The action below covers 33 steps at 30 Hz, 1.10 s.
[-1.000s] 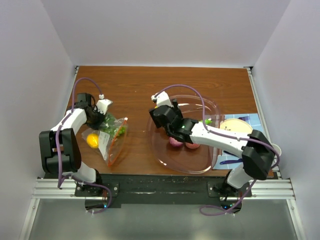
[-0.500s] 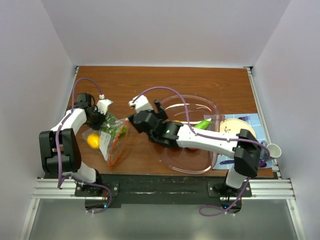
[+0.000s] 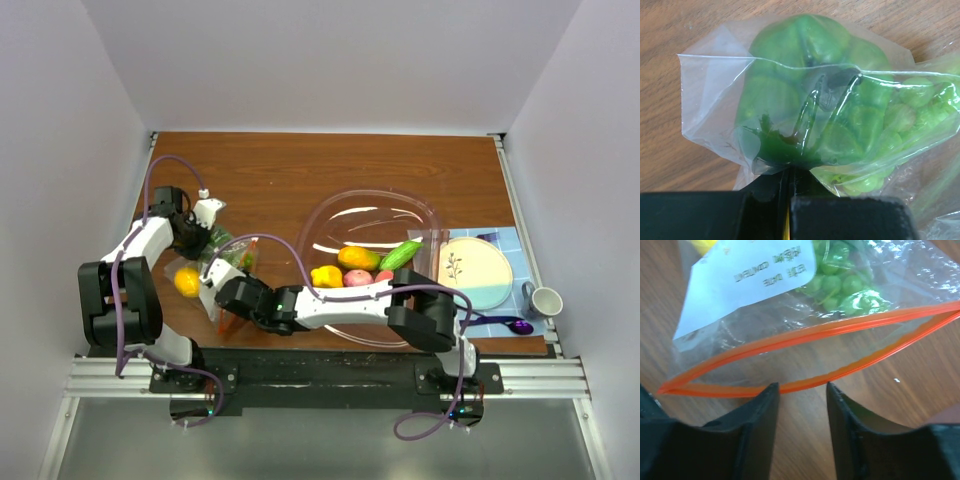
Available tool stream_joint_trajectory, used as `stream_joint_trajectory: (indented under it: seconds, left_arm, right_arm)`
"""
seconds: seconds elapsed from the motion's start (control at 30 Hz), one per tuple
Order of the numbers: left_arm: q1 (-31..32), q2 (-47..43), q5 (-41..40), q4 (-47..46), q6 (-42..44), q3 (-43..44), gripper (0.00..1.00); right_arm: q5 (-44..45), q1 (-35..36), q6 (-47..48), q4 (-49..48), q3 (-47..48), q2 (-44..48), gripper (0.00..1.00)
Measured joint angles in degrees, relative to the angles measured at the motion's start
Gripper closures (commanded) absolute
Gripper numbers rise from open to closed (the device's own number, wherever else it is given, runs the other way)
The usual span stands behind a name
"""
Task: Open the zip-top bag and remove the fake food
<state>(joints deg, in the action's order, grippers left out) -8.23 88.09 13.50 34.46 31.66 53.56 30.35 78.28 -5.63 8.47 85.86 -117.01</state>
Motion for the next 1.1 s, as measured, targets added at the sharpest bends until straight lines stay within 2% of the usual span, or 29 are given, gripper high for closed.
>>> stream_joint_trajectory:
  seconds: [0.03,0.07,0.27,0.5,0.63,1.1]
  left_arm:
    - [0.0,0.0,0.02,0.0,0.02,0.0,1.0]
    - [0.0,0.0,0.02,0.0,0.02,0.0,1.0]
    - [0.0,0.0,0.13,0.0,0.04,0.0,1.0]
    - [0.0,-0.09,0.22,0.02,0.5,0.0,1.0]
    - [0.0,-0.15,0.22,0.02,0.55,-0.02,1.0]
    - [0.0,-0.26,0.24,0.37,0.98,-0.17,1.0]
  right_arm:
    - [0.02,-0.2,0.11,-0.15,0.0,0.0,0.45]
    - [0.0,-0.35,0.31,-0.57,0.17,0.0,0.39]
    - [-0.2,-0.7,1.6,-1.6,5.46,-2.67,0.22]
    - [-1.92,-1.68,3.15,-0.85,14.84,-11.28,0.17]
    - [-3.15,-3.04,3.37,0.31,17.18,-14.12,0.09]
    - [-7.23,-9.22,8.37,-3.1,17.14,-15.39,0.06]
